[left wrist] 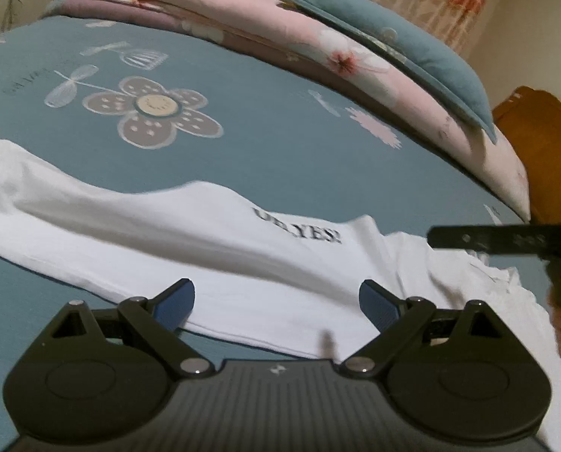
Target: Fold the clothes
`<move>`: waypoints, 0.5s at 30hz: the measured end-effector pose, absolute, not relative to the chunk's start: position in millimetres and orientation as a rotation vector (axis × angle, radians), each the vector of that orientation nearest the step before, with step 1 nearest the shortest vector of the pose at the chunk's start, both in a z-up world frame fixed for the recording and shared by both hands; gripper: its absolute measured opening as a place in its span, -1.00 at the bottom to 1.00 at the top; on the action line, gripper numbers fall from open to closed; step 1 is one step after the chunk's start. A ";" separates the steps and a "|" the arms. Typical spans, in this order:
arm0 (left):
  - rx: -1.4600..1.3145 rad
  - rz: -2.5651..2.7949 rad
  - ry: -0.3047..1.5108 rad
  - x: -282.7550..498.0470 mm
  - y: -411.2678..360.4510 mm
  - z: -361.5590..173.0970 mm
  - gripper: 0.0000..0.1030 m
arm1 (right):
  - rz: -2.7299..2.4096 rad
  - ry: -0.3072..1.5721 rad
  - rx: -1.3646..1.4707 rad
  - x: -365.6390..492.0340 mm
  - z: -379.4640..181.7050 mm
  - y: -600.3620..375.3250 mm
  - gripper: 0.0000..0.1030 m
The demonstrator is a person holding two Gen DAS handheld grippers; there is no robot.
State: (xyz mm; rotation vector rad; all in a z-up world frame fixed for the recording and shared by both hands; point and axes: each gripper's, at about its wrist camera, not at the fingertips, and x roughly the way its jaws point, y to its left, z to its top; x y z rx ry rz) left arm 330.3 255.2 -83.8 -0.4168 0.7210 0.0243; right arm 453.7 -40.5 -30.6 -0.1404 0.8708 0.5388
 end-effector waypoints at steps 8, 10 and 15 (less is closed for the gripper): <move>-0.389 -0.041 0.722 335.8 240.5 -96.7 0.95 | 0.537 0.879 -0.207 348.4 -16.7 -79.4 0.38; -0.443 -0.060 0.700 333.8 248.9 -99.8 0.99 | 0.520 0.846 -0.241 317.1 -5.6 -92.9 0.38; -0.565 -0.096 0.628 326.7 264.9 -110.2 0.99 | 0.465 0.760 -0.293 248.2 21.4 -132.8 0.38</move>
